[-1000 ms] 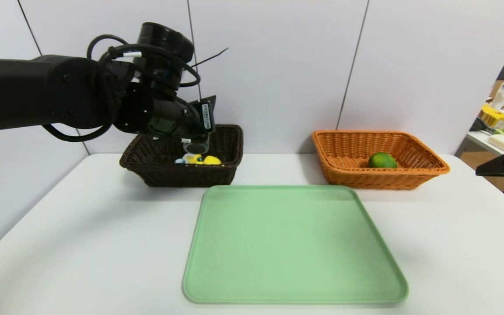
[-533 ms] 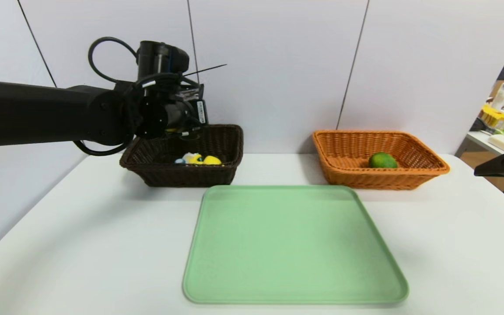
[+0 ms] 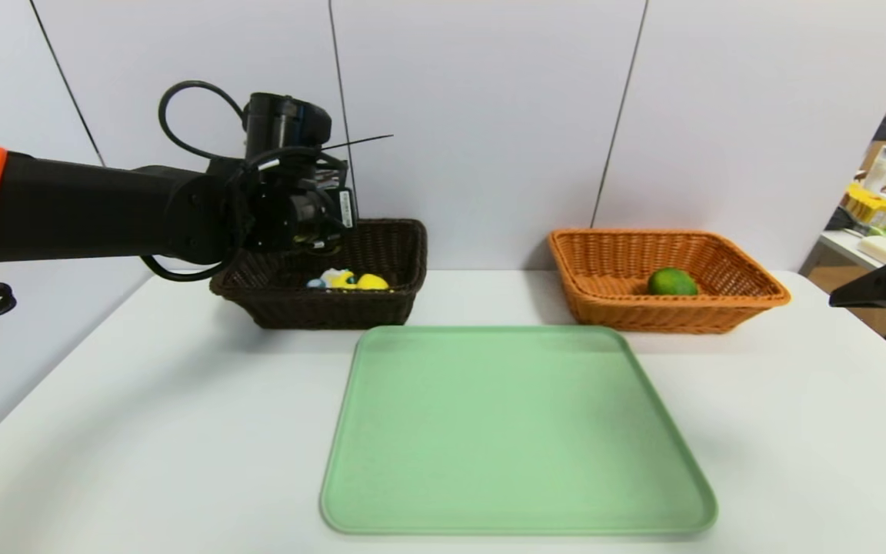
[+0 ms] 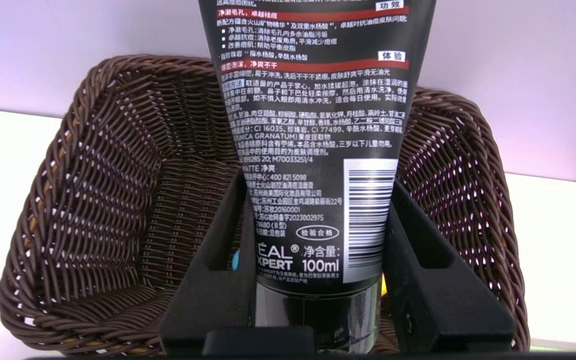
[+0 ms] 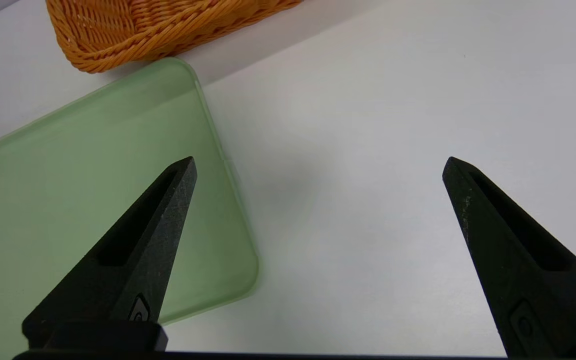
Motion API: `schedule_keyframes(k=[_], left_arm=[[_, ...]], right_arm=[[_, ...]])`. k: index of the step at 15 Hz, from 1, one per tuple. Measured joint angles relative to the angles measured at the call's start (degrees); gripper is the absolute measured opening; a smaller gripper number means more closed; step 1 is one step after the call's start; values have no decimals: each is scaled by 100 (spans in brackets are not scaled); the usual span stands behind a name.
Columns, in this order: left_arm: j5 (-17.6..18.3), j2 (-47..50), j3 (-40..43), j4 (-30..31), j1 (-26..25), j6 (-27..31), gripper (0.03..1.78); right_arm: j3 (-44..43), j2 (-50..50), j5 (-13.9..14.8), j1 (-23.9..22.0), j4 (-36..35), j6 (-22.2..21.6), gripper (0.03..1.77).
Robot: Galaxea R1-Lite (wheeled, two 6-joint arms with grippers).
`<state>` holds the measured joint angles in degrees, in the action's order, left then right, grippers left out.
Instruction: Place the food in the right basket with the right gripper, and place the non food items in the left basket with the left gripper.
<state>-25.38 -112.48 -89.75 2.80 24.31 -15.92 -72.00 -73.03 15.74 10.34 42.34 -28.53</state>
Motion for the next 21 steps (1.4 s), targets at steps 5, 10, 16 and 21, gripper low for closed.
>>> schedule_keyframes(k=[5, 10, 16, 21], left_arm=[[-5, -113, 17, 13, -35, 5, 92], [-5, -162, 11, 20, -91, 2, 130], [13, 18, 204, -140, -59, 151, 151], [44, 639, 728, -360, -15, 193, 160]], right_arm=[[-22, 2, -1, 0, -23, -5, 170], [-5, -6, -17, -1, -299, 4, 170], [6, -12, -1, 134, -728, 63, 170], [17, 33, 33, 272, -916, 703, 170]])
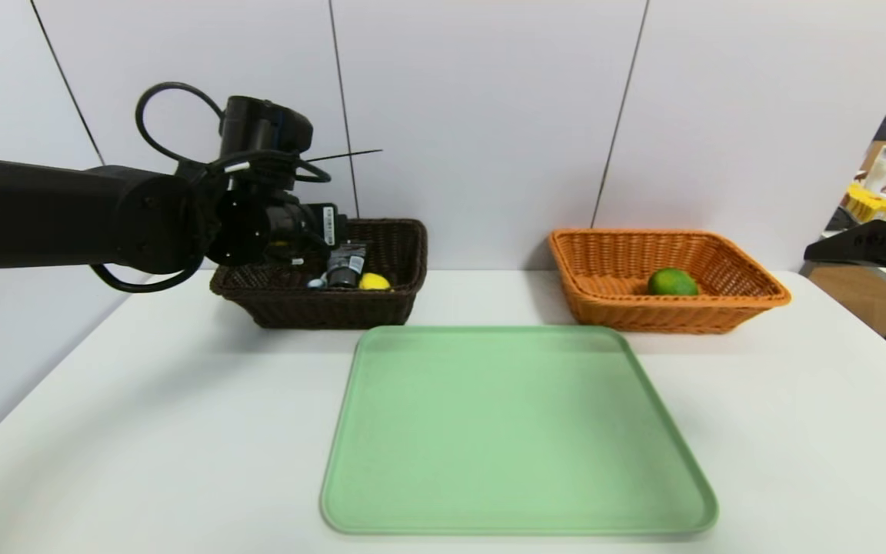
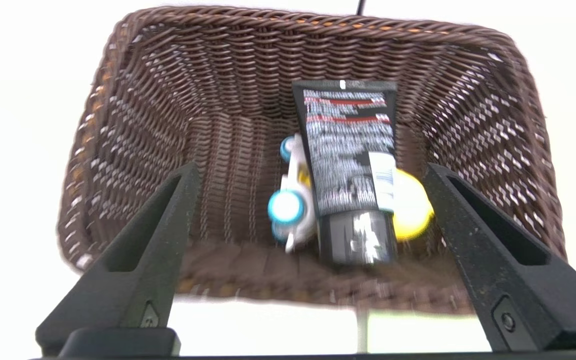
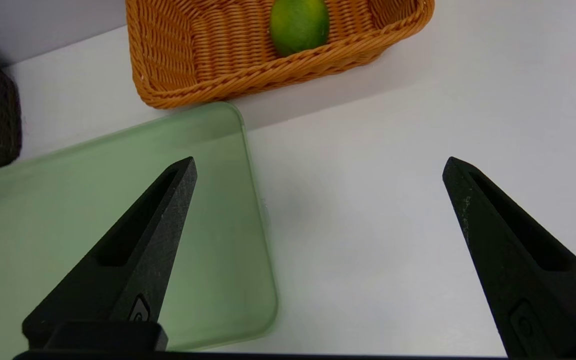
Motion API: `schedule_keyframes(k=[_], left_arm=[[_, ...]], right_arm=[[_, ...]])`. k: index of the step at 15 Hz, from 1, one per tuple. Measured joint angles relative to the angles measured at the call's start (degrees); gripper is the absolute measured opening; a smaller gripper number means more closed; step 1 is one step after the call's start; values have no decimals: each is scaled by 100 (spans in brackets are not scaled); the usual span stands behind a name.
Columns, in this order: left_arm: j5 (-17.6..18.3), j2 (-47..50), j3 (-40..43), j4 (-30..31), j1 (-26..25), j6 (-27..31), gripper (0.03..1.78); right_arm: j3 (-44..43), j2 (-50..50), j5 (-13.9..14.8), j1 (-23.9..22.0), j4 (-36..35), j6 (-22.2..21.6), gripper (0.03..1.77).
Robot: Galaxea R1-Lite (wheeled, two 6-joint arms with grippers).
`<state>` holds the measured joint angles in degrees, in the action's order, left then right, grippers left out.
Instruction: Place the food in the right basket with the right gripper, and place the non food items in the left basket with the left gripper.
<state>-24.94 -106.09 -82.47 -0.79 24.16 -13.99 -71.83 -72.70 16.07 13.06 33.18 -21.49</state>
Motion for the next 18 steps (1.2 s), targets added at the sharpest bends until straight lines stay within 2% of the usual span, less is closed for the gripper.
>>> schedule_keyframes(k=[3, 6, 11, 14, 18], left_arm=[[-24, 489, 425, -41, 0, 243, 164], [-28, 959, 636, -438, 63, 450, 166], [-33, 1604, 758, -807, 102, 700, 167], [-22, 1996, 835, -1113, 119, 697, 168], [0, 2630, 1323, -1221, 113, 673, 169]], right_arm=[[245, 215, 20, 24, -163, 1012, 170], [472, 424, -66, 246, -447, 1615, 170], [505, 567, -177, 627, -438, 1825, 170], [544, 642, -218, 730, -363, 1948, 170], [916, 879, -245, 758, -367, 2064, 170]])
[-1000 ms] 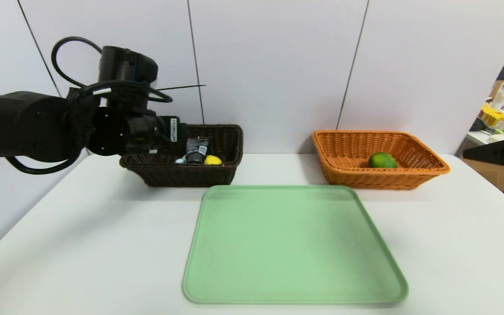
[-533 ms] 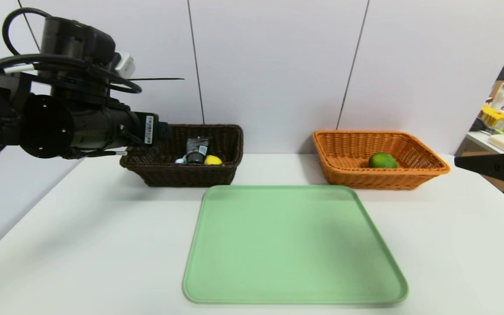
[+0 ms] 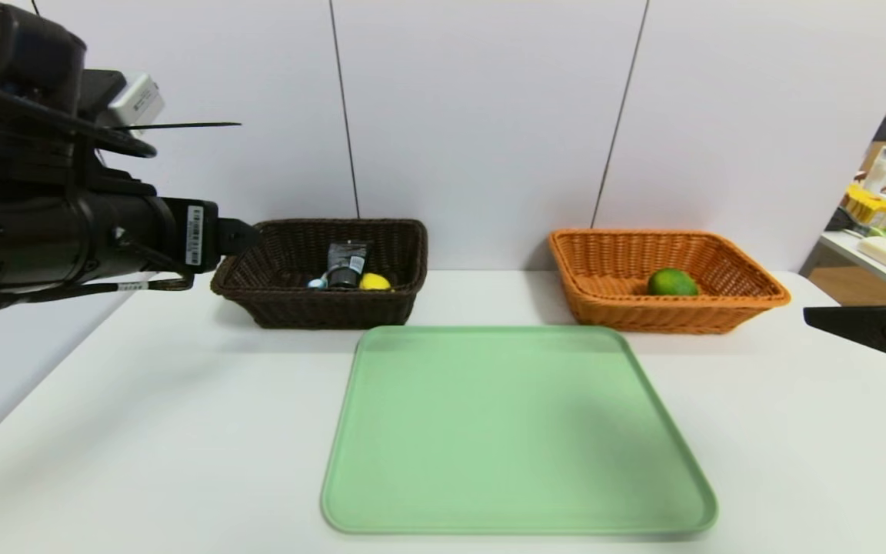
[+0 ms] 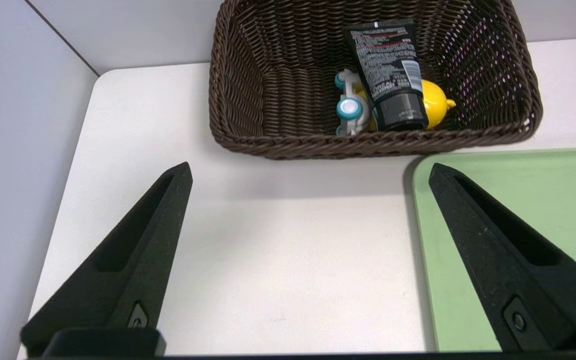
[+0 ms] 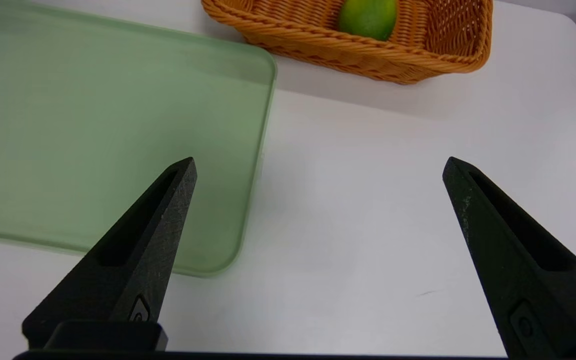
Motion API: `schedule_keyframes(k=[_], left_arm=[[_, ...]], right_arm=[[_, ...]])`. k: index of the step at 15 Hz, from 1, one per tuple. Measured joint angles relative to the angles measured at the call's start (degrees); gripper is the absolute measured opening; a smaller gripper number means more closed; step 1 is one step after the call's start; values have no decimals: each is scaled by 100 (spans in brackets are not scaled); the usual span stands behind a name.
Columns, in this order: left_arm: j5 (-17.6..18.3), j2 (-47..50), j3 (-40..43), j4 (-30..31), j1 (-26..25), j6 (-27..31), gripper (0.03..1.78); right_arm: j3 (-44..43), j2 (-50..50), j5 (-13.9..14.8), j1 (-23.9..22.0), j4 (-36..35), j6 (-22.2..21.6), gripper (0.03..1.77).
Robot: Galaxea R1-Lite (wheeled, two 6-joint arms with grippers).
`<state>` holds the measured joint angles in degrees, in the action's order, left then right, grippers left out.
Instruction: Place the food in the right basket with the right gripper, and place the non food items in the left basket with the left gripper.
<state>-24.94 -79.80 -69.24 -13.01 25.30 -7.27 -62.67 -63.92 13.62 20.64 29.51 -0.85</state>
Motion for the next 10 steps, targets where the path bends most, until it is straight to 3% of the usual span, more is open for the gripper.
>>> schedule_keyframes(k=[3, 10], left_arm=[[2, 535, 533, -5, -116, -12, 169], [89, 1597, 1261, 6, -1036, -9, 169]], right_arm=[[269, 269, 16, -240, -17, 126, 170], [868, 992, -45, -1113, -24, 162, 170]])
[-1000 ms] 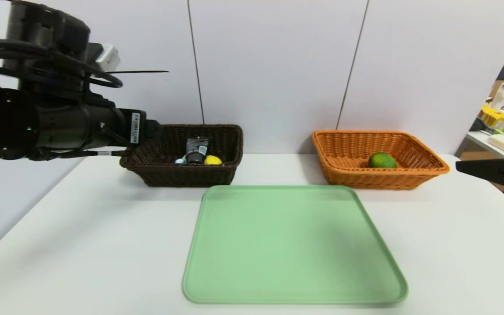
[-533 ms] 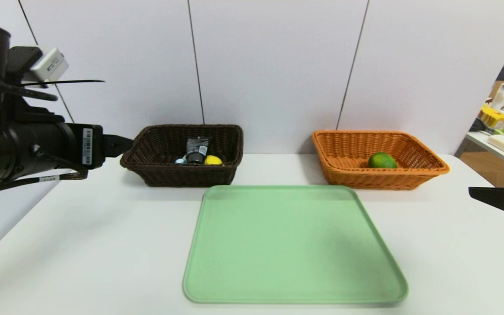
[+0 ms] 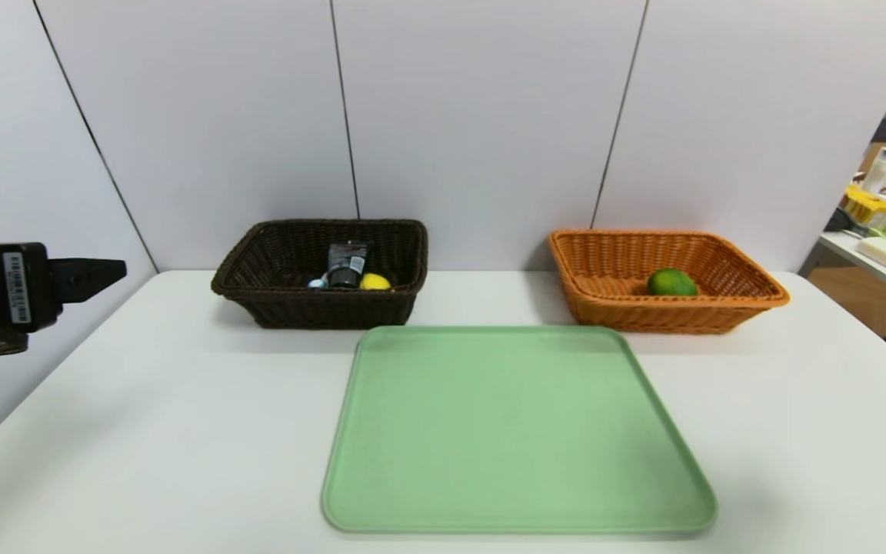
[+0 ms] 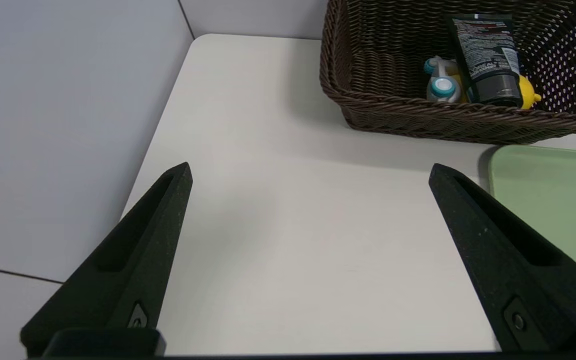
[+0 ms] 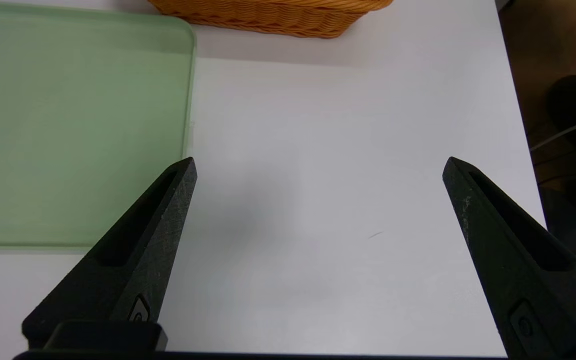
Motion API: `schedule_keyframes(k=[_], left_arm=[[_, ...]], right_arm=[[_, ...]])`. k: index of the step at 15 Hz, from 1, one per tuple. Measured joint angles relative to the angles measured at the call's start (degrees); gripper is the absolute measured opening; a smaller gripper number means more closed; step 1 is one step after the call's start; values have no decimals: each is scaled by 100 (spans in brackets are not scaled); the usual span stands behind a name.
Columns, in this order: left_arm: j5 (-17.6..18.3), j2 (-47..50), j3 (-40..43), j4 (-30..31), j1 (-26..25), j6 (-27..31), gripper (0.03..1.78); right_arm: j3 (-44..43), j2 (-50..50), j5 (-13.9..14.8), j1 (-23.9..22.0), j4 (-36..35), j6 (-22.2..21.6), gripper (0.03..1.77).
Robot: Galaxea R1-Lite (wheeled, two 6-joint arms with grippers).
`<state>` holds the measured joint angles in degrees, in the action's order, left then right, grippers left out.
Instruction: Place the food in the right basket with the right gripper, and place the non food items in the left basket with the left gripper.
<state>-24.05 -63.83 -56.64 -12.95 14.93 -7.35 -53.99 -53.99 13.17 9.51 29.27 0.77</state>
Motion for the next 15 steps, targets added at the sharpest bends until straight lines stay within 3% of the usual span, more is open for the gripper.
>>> schedule_keyframes(k=[10, 15], left_arm=[[-4, 1146, 1111, 2, -354, 33, 169], [140, 1751, 1723, 38, -540, -20, 169]], right_arm=[[852, 990, -145, -288, -55, 17, 170], [1326, 1758, -446, -583, -46, 101, 170]])
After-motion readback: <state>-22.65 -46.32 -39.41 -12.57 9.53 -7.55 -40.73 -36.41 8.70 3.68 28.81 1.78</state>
